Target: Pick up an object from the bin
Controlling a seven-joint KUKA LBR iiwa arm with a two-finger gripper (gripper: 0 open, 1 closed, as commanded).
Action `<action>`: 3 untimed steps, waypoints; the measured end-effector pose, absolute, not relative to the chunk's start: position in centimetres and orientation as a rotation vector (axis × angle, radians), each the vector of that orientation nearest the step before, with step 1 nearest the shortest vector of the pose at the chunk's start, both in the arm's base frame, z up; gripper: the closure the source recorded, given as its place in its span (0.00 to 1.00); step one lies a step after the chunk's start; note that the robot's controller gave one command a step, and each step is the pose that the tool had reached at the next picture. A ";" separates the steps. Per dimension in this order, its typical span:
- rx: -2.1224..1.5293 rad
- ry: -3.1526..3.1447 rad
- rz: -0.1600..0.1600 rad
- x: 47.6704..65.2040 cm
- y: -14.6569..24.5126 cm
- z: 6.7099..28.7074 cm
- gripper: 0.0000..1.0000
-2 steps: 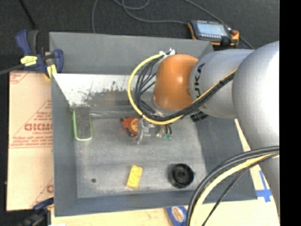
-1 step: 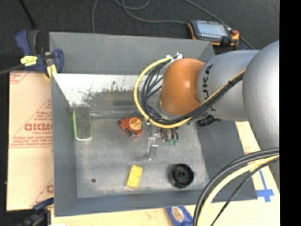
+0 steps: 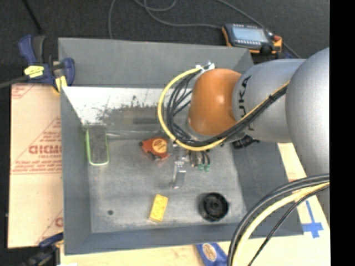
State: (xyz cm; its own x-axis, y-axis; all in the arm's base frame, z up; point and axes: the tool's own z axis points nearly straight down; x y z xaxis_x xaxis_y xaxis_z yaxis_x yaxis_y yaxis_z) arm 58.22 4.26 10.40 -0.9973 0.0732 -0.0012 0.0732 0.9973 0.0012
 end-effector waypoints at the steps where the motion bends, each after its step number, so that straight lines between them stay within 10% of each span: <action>1: 0.089 3.140 0.000 61.4 6.3 12.2 0.00; 2: 0.151 3.131 0.004 62.3 6.5 13.7 0.00; 3: 0.309 3.114 0.004 63.2 6.3 10.4 0.00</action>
Offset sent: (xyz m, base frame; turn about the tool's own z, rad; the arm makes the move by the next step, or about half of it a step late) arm 0.0042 -0.0048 0.0457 0.1152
